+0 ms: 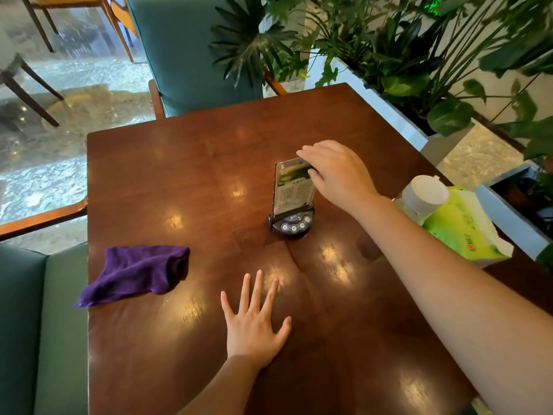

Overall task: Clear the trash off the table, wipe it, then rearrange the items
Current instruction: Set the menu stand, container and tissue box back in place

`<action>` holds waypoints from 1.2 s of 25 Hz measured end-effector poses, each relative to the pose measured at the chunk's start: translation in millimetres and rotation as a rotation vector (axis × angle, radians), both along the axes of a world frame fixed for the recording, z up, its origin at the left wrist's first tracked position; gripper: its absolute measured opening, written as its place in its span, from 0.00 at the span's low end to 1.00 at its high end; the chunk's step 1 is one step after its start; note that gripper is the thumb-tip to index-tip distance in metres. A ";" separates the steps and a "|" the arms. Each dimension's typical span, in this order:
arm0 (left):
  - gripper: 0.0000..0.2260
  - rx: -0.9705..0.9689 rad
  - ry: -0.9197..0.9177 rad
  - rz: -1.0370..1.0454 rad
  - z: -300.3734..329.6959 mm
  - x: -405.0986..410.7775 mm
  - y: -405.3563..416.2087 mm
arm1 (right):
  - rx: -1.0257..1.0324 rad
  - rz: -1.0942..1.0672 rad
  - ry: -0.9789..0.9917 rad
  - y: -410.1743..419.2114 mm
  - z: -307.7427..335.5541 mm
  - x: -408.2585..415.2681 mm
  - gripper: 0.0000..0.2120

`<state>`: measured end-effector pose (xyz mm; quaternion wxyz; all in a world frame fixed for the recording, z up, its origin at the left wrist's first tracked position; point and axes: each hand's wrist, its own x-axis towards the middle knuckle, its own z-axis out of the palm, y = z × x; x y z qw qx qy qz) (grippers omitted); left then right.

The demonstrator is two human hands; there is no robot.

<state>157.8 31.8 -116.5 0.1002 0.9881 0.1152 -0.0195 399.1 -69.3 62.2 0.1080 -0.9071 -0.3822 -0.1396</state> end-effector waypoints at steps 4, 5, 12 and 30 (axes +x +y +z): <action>0.33 0.023 0.017 -0.005 2.6 0.7 -0.7 | -0.165 -0.069 -0.028 -7.9 -14.6 -11.7 0.28; 0.33 0.029 0.021 -0.007 2.7 1.0 -1.3 | -0.166 -0.089 -0.016 -11.9 -15.2 -13.7 0.29; 0.33 0.031 0.032 0.000 -3.1 0.7 -1.2 | -0.219 -0.668 0.062 -117.3 -15.5 -1.3 0.35; 0.33 0.026 0.024 0.012 -1.8 0.8 -1.6 | 0.132 -0.382 0.218 -125.8 -39.3 -39.9 0.25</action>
